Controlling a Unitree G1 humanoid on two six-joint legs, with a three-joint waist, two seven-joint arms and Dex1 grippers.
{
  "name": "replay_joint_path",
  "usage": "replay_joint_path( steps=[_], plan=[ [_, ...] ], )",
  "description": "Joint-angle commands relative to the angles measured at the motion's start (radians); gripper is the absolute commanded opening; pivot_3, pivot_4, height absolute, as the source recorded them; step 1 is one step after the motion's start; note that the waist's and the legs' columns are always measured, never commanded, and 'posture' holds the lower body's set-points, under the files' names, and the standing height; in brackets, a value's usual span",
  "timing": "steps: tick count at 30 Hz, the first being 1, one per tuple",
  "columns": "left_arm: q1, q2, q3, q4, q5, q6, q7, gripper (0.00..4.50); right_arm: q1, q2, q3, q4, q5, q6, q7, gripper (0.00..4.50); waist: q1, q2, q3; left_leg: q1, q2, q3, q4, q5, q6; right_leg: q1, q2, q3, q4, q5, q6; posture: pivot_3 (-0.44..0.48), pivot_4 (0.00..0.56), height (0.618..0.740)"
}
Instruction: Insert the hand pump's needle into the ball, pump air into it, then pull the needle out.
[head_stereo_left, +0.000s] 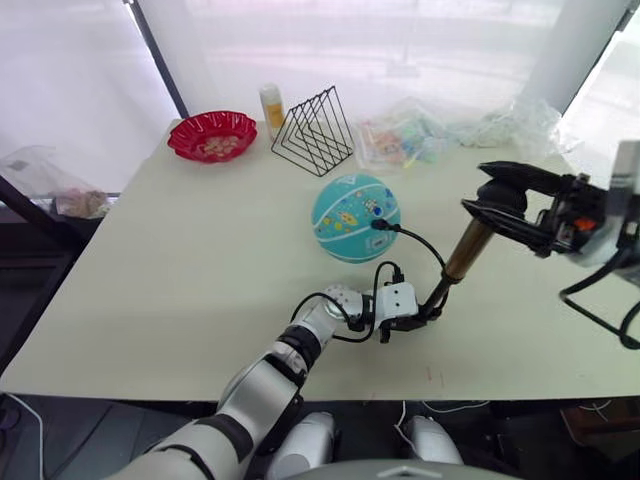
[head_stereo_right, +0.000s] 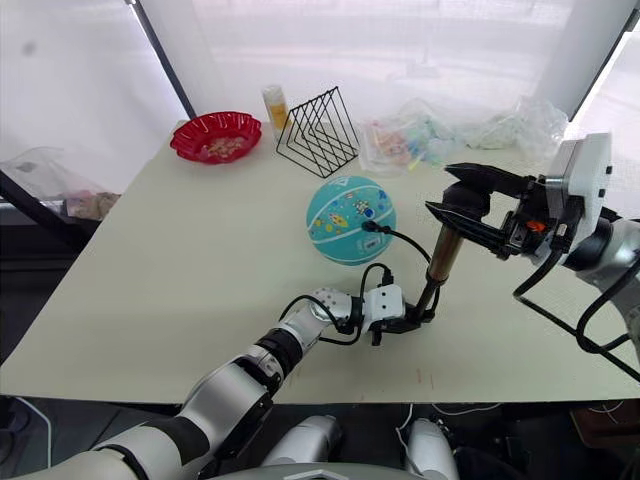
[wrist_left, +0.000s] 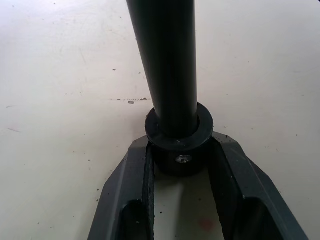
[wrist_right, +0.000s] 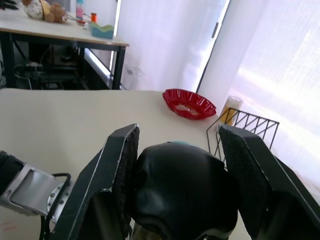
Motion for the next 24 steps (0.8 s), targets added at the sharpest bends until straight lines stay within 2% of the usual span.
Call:
replay_joint_path(
  steps=[1, 4, 6, 10, 15, 19, 24],
  plan=[
    [0.089, 0.057, -0.086, 0.180, 0.125, 0.099, 0.009, 1.11, -0.060, 0.000, -0.112, -0.031, 0.014, -0.050, -0.045, 2.07, 0.001, 0.000, 0.000, 0.000, 0.000, 0.000, 0.000, 0.000, 0.000, 0.000, 0.000, 0.000, 0.000, 0.000, 0.000, 0.000, 0.150, 0.740],
    [0.087, 0.055, -0.084, 0.181, 0.125, 0.098, 0.012, 1.11, 0.040, 0.032, -0.028, -0.028, -0.067, -0.069, 0.004, 2.07, 0.002, -0.001, 0.000, 0.000, 0.000, 0.000, 0.000, 0.000, 0.000, 0.000, 0.000, 0.000, 0.000, 0.000, 0.000, 0.000, 0.150, 0.740],
    [0.084, 0.054, -0.084, 0.181, 0.124, 0.098, 0.012, 1.11, 0.125, 0.045, 0.065, -0.001, -0.174, -0.123, 0.058, 2.07, 0.002, -0.007, -0.005, 0.000, 0.000, 0.000, -0.001, 0.000, 0.000, 0.000, 0.000, -0.001, -0.001, 0.000, 0.000, 0.000, 0.150, 0.740],
    [0.079, 0.054, -0.081, 0.185, 0.123, 0.097, 0.016, 1.11, 0.248, 0.120, 0.176, 0.123, -0.316, -0.240, 0.091, 2.07, -0.002, -0.013, -0.015, 0.004, 0.001, 0.000, -0.002, 0.000, 0.000, 0.002, 0.001, 0.000, 0.000, 0.000, 0.000, 0.000, 0.150, 0.740],
    [0.076, 0.057, -0.081, 0.189, 0.123, 0.094, 0.017, 1.11, 0.288, 0.165, 0.219, 0.198, -0.381, -0.317, 0.107, 2.07, -0.010, -0.012, -0.018, 0.006, 0.001, 0.000, -0.002, -0.002, -0.004, 0.003, 0.002, 0.001, 0.000, 0.000, 0.000, 0.000, 0.150, 0.740],
    [0.075, 0.062, -0.078, 0.185, 0.121, 0.093, 0.015, 1.11, 0.312, 0.243, 0.293, 0.312, -0.476, -0.390, 0.076, 2.07, -0.012, -0.010, -0.020, 0.006, 0.001, -0.001, -0.003, -0.001, -0.003, 0.003, 0.003, 0.001, 0.000, 0.000, 0.000, 0.000, 0.150, 0.740],
    [0.076, 0.063, -0.079, 0.185, 0.121, 0.092, 0.014, 1.11, 0.293, 0.276, 0.260, 0.307, -0.451, -0.422, 0.077, 2.06, -0.014, -0.008, -0.021, 0.006, 0.001, -0.001, -0.003, -0.001, -0.003, 0.003, 0.003, 0.001, 0.000, -0.001, 0.000, 0.000, 0.150, 0.740]
  ],
)
